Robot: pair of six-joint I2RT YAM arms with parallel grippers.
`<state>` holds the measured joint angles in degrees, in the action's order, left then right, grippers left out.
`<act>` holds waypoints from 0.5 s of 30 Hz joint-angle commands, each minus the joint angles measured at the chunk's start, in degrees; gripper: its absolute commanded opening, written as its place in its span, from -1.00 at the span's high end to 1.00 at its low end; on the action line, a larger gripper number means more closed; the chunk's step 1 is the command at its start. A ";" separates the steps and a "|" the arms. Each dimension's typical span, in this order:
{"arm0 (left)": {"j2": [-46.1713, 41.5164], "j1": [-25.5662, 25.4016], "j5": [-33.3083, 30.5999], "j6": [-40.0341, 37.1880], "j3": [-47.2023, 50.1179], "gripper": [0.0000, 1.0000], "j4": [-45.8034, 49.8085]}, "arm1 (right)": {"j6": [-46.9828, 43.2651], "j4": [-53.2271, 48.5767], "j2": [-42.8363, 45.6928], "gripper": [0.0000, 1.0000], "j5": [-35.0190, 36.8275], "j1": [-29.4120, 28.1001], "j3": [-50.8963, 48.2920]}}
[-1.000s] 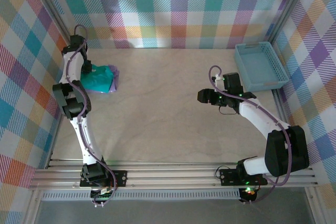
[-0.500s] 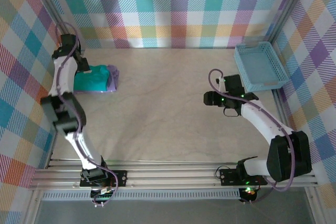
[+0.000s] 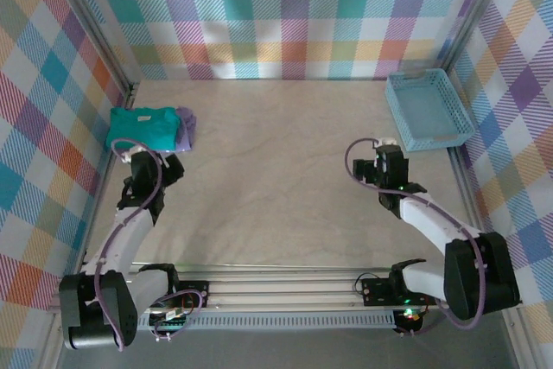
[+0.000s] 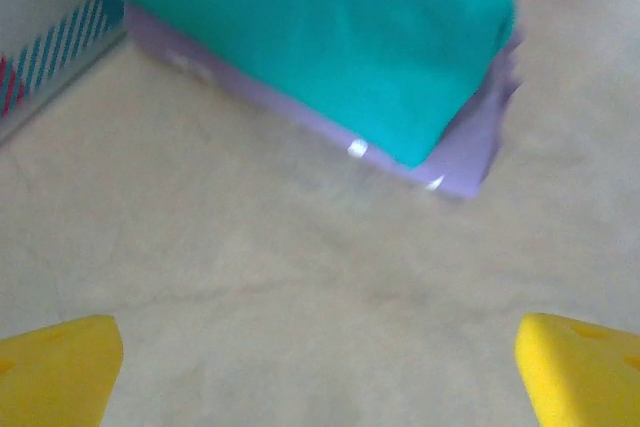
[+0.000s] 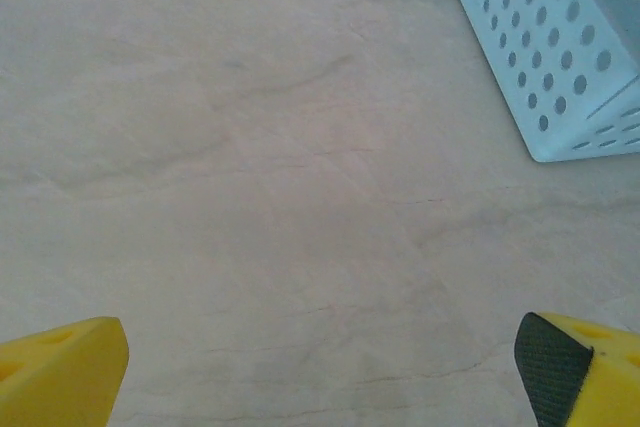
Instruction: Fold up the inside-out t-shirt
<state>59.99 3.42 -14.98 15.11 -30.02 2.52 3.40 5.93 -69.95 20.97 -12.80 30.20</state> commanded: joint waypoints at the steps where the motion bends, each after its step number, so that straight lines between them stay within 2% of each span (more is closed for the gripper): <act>1: 3.60 -0.81 0.16 -3.68 3.18 -1.00 -17.57 | -3.60 17.95 -3.32 -0.99 0.91 1.36 -3.27; 4: 9.82 -2.35 2.78 -8.49 6.60 -1.00 -31.16 | -4.44 27.28 -7.37 -0.99 -1.83 2.74 -5.96; 5: 12.08 -2.73 3.02 -9.28 7.30 -1.00 -34.80 | -4.66 26.47 -7.65 -0.99 -2.86 2.90 -5.46; 8: 19.83 -3.35 5.05 -9.70 7.99 -1.00 -43.83 | -5.61 35.14 -9.65 -0.99 -5.17 4.24 -6.91; 12: 27.06 -6.89 4.82 -14.13 7.76 -1.00 -49.96 | -4.64 43.25 -15.59 -0.99 -9.32 7.06 -7.88; 14: 30.18 -8.05 4.71 -15.69 7.89 -1.00 -53.70 | -3.73 40.31 -14.83 -0.99 -11.12 8.20 -7.15; 15: 29.32 -8.26 4.69 -15.82 6.71 -1.00 -49.41 | -3.35 41.16 -15.61 -0.99 -11.82 8.67 -7.10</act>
<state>88.75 -3.70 -10.81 3.01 -22.79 -41.23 -0.80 40.56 -84.88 13.28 -5.23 23.14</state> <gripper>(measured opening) 0.999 0.996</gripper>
